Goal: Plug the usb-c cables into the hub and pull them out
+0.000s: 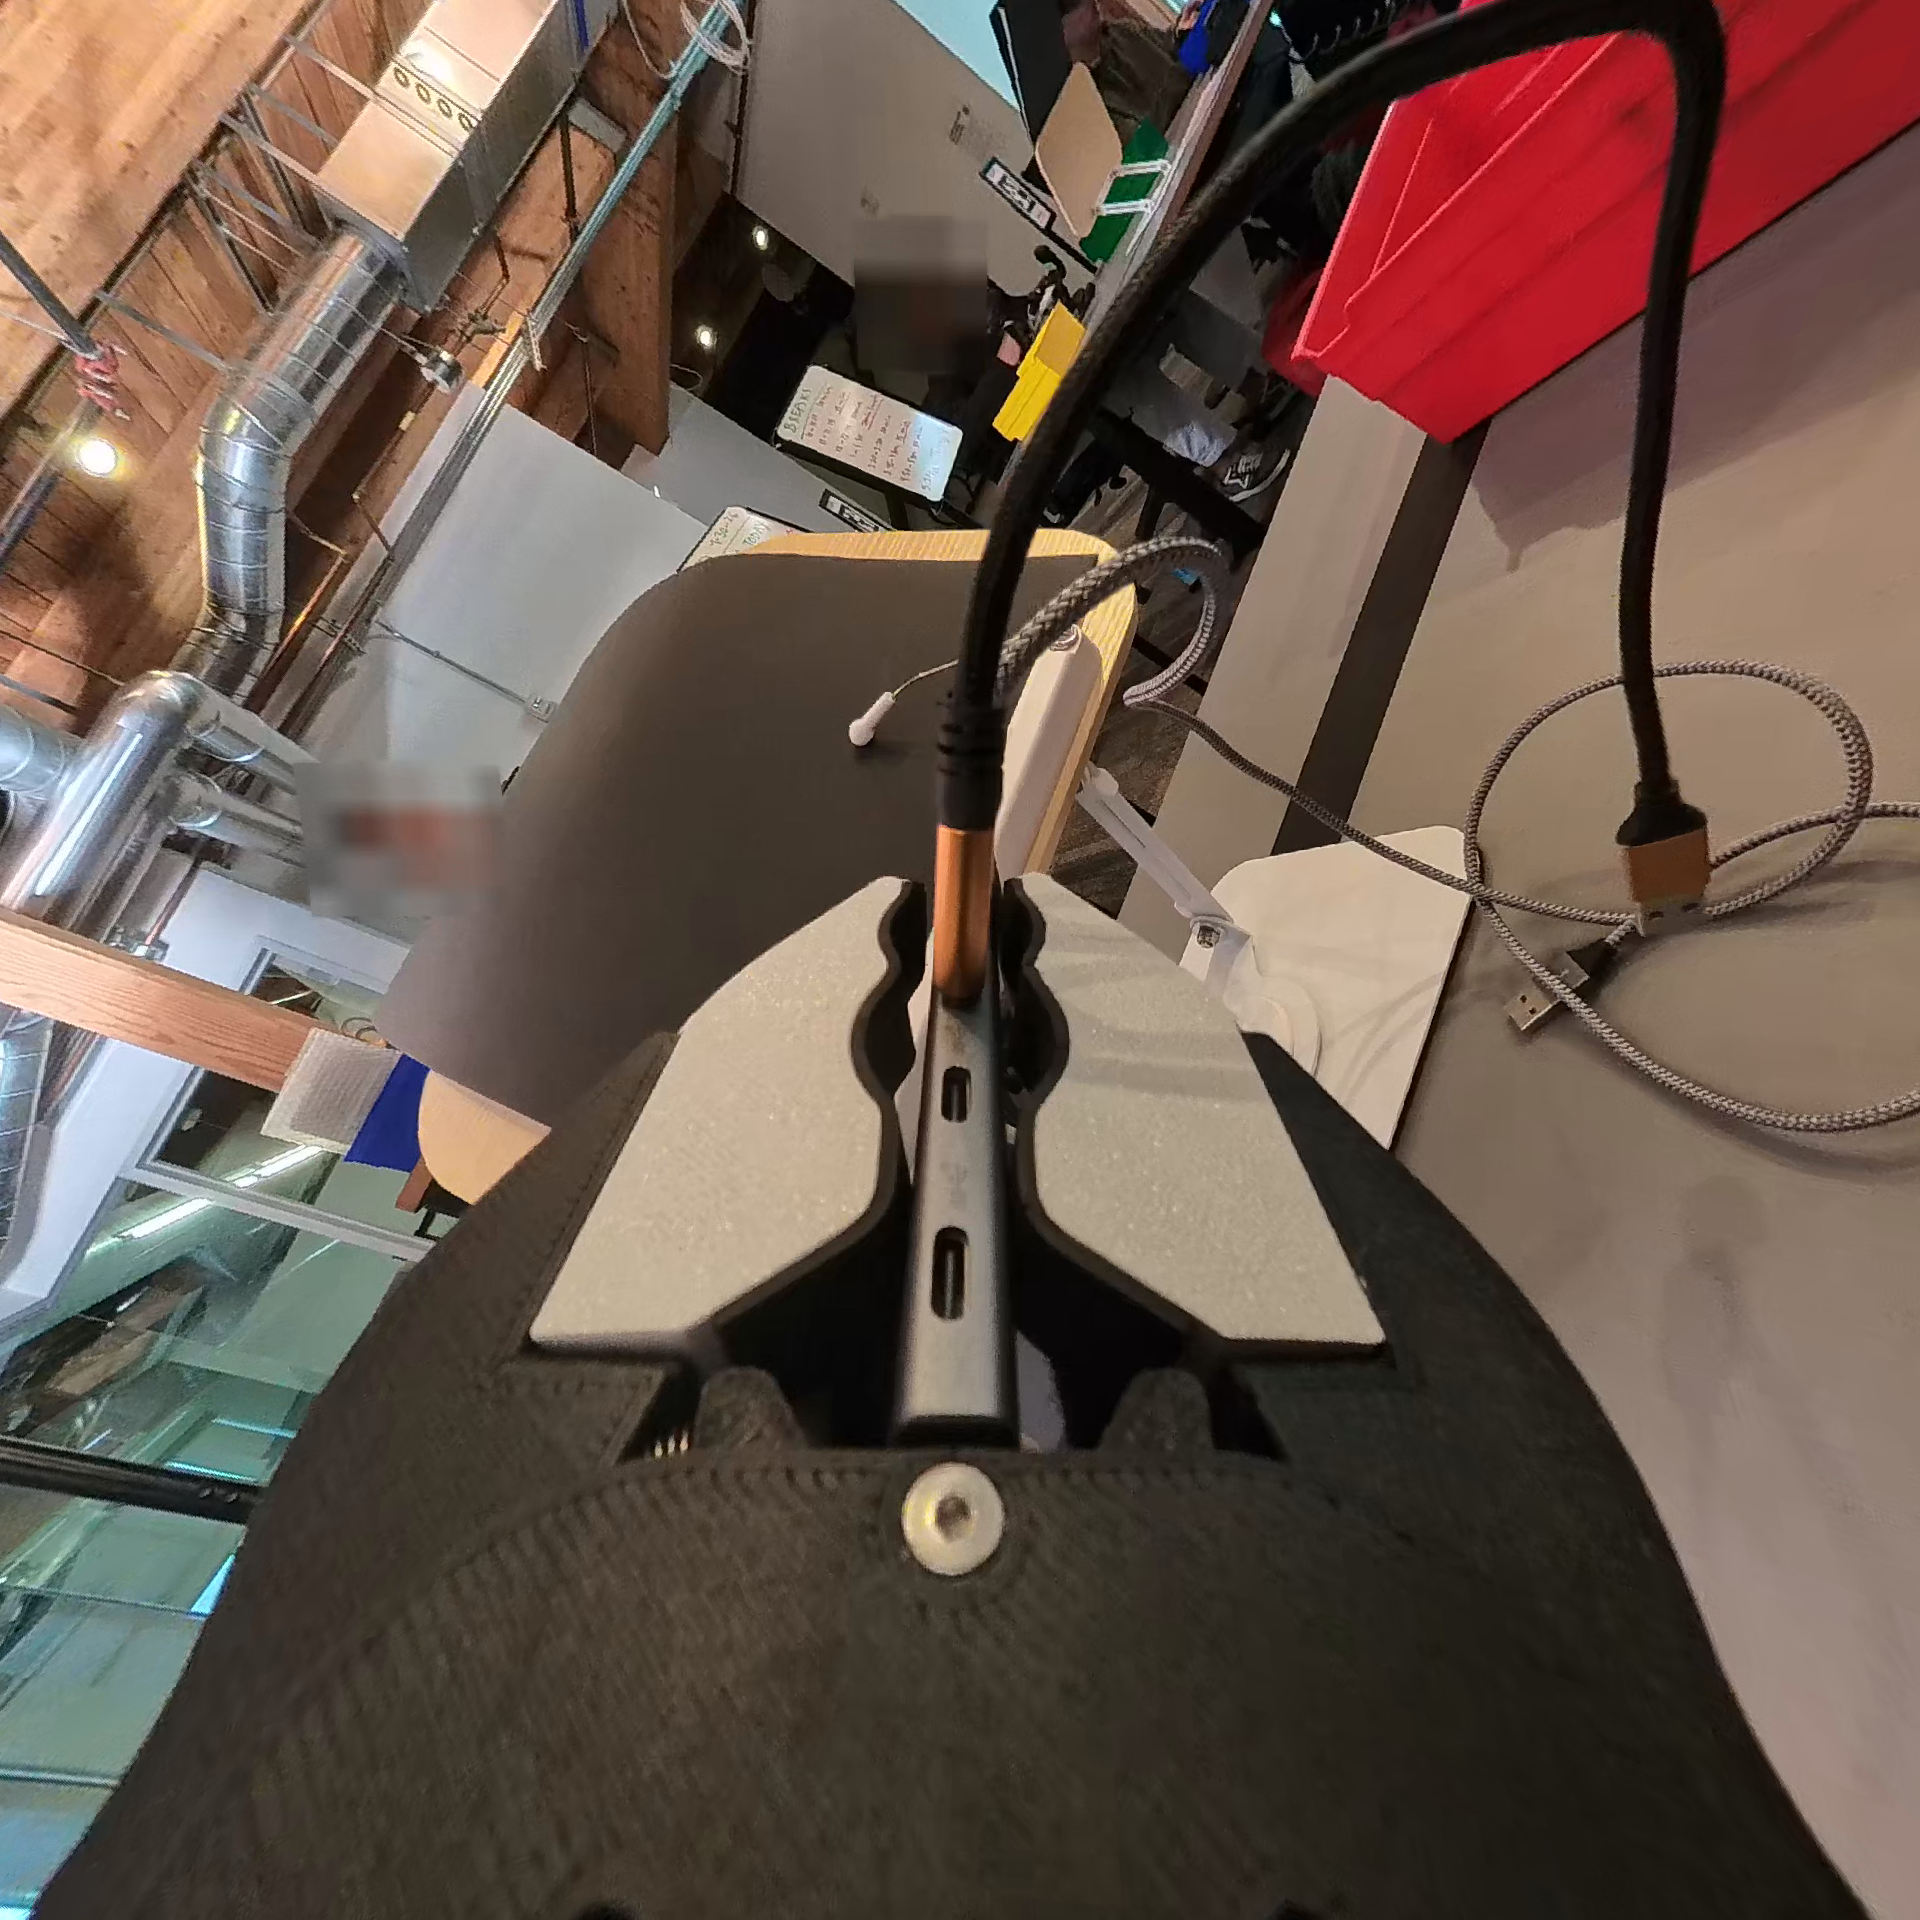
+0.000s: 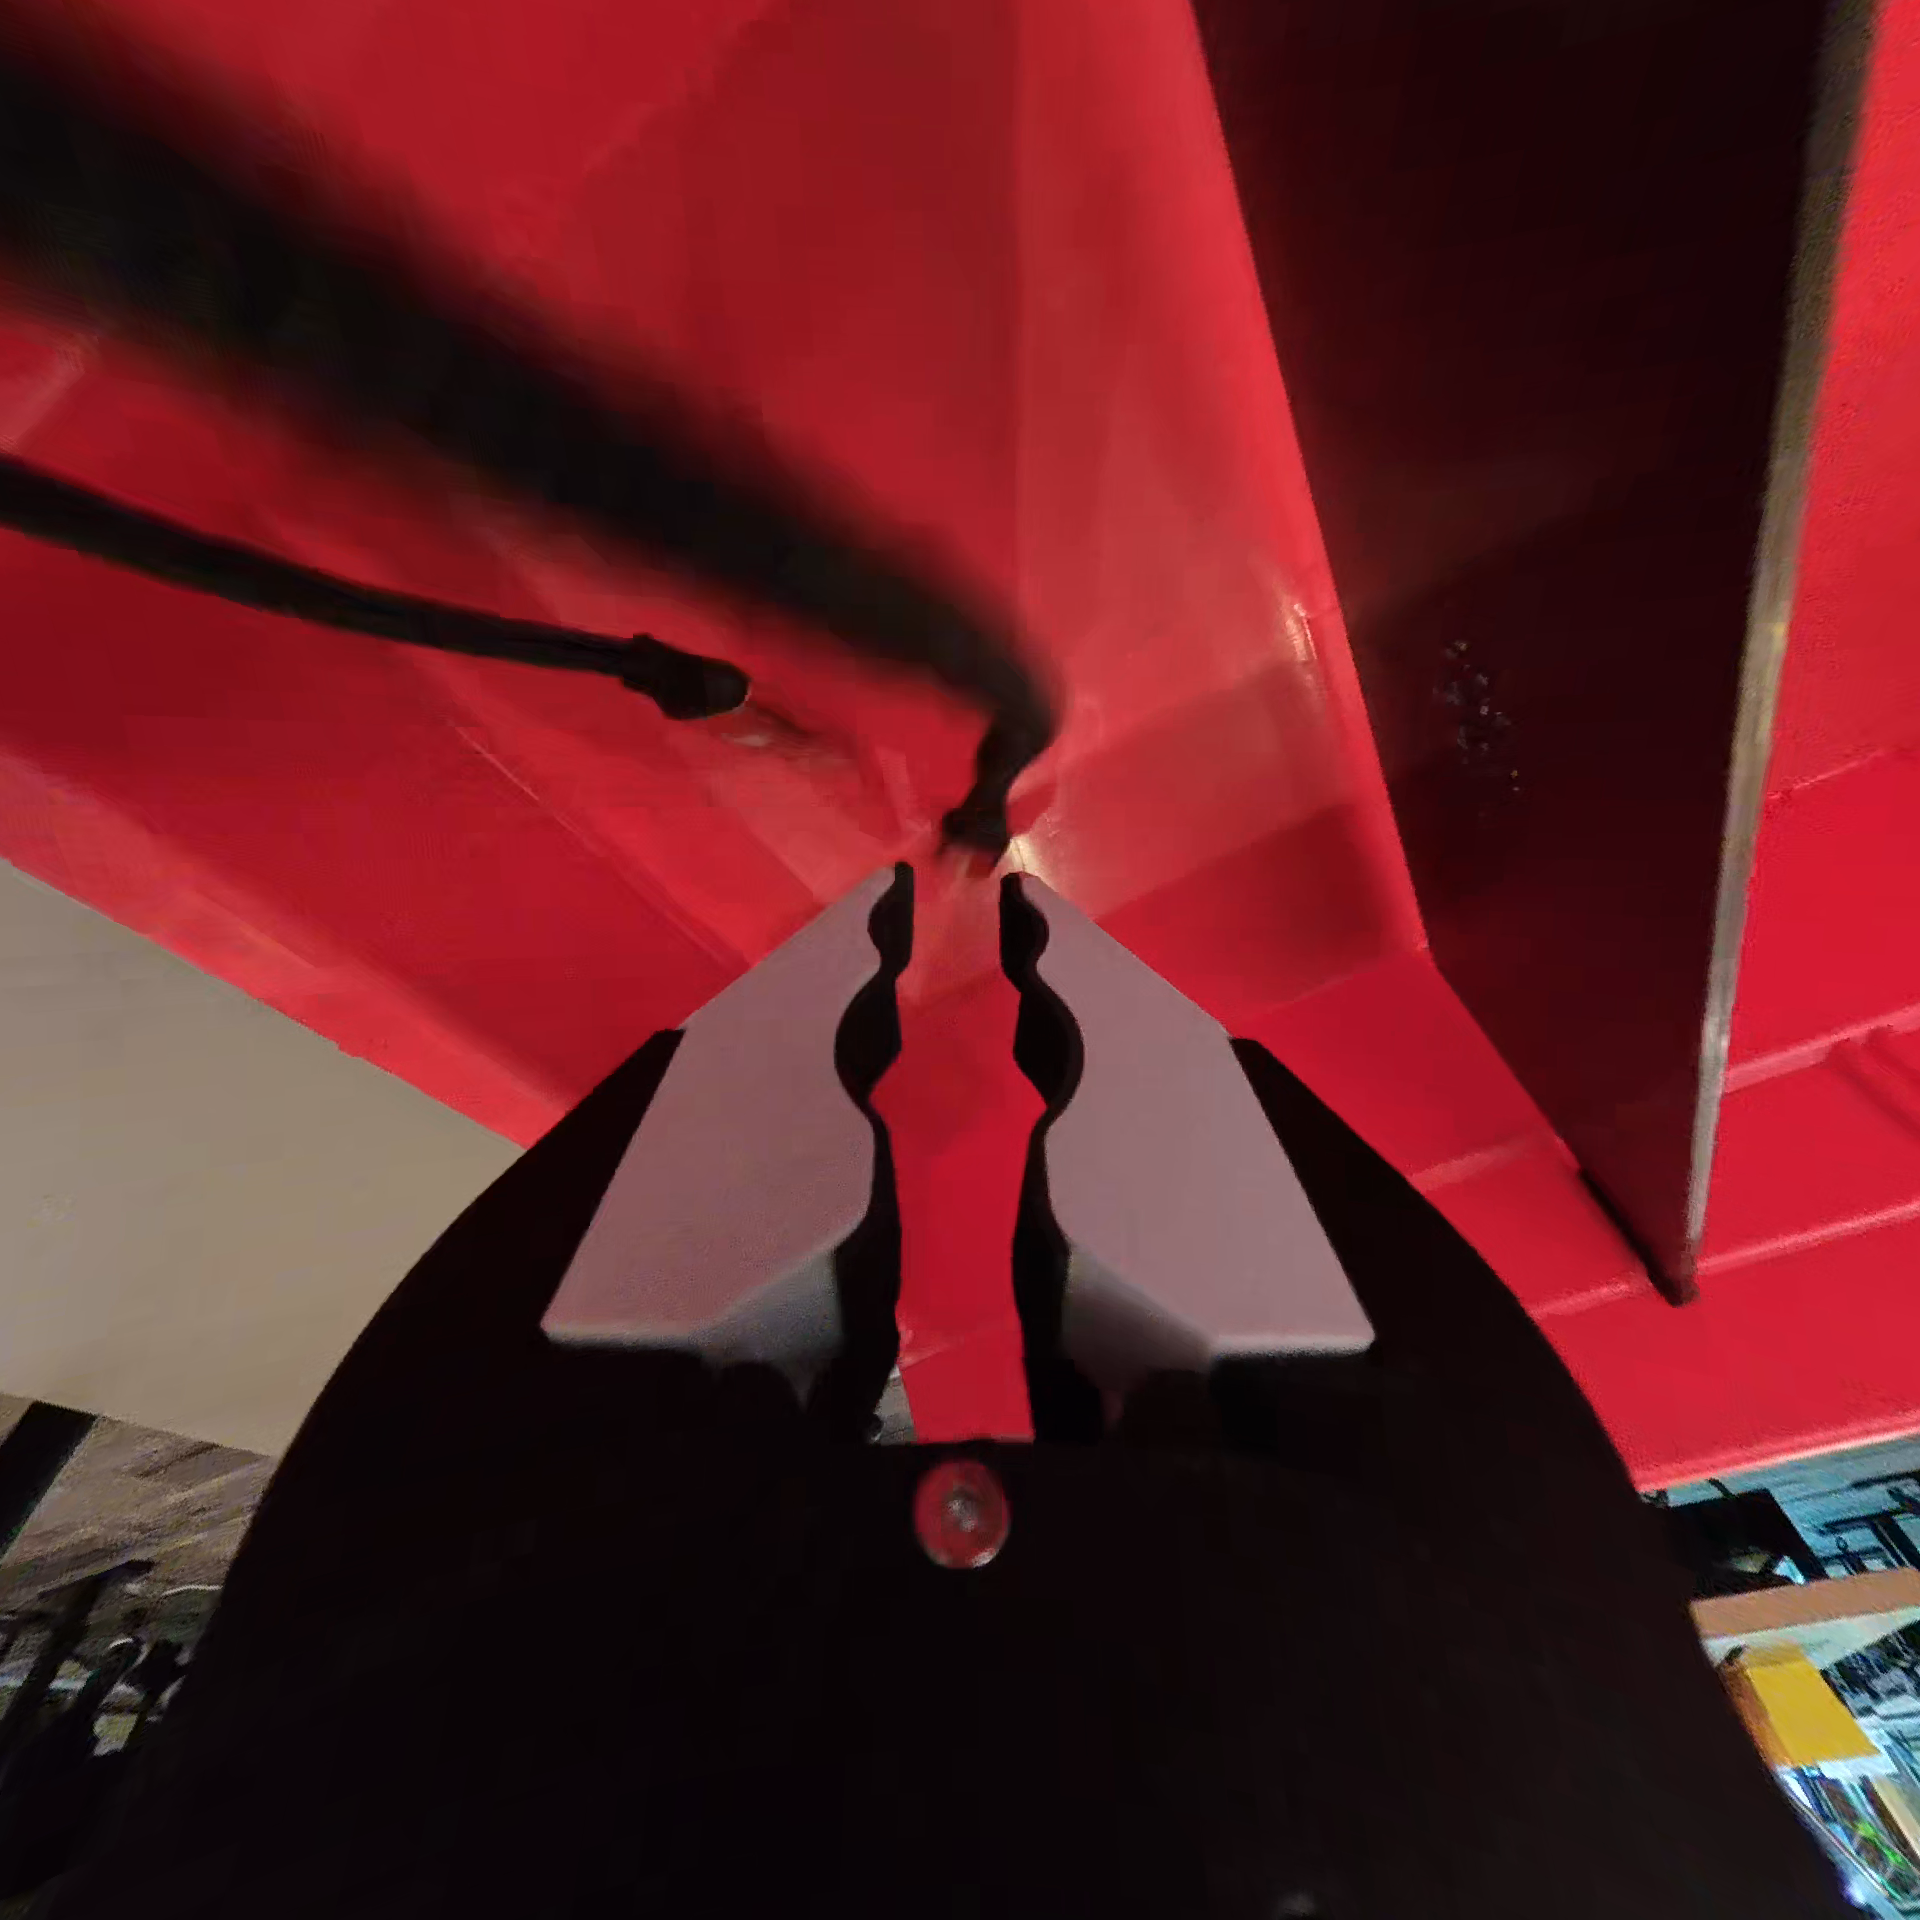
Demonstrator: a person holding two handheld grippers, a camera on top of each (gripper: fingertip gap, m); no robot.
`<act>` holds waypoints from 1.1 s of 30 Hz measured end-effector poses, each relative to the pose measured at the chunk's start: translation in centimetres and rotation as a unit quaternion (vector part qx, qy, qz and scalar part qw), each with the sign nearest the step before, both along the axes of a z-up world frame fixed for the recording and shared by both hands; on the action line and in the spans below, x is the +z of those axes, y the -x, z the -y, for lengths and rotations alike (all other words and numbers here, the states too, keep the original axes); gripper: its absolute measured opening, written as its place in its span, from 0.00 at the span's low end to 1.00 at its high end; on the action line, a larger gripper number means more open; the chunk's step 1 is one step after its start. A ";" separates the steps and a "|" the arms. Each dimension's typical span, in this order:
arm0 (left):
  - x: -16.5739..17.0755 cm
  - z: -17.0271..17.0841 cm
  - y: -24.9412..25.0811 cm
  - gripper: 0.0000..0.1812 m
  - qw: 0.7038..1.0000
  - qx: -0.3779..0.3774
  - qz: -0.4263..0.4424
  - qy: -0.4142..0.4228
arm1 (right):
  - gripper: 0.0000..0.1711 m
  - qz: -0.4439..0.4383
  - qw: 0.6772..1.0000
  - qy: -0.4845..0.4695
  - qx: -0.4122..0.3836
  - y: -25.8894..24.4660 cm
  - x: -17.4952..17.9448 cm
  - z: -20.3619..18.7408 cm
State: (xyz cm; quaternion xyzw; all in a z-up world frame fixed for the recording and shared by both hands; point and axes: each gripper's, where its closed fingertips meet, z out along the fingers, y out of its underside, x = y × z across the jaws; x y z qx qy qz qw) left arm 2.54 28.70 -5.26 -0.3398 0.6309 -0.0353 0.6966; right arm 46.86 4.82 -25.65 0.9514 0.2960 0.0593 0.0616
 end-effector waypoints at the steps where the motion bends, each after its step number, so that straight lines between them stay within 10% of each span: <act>1: 0.0 0.0 0.0 0.08 1.000 0.001 -0.001 0.000 | 0.08 -0.003 1.000 0.003 -0.004 0.0 0.0 0.1; 8: -0.1 0.1 -0.1 0.08 1.000 0.000 -0.001 -0.002 | 0.19 0.008 0.999 -0.027 -0.020 -0.2 2.0 0.1; 13: 0.2 0.0 0.0 0.08 1.000 0.007 -0.002 -0.009 | 0.24 0.051 0.982 -0.183 -0.012 2.1 10.3 -1.5; 19: 1.5 0.7 0.3 0.08 1.000 0.004 0.002 -0.025 | 0.21 -0.047 0.876 -0.464 0.124 18.6 23.3 -6.9; 25: 2.8 0.8 1.1 0.08 0.999 0.015 0.014 -0.043 | 0.16 -0.375 0.719 -0.546 0.209 39.4 30.3 -7.7; 33: 3.8 -1.4 2.7 0.09 0.993 0.083 0.002 -0.078 | 0.20 -0.460 0.692 -0.515 0.211 50.3 30.2 -12.5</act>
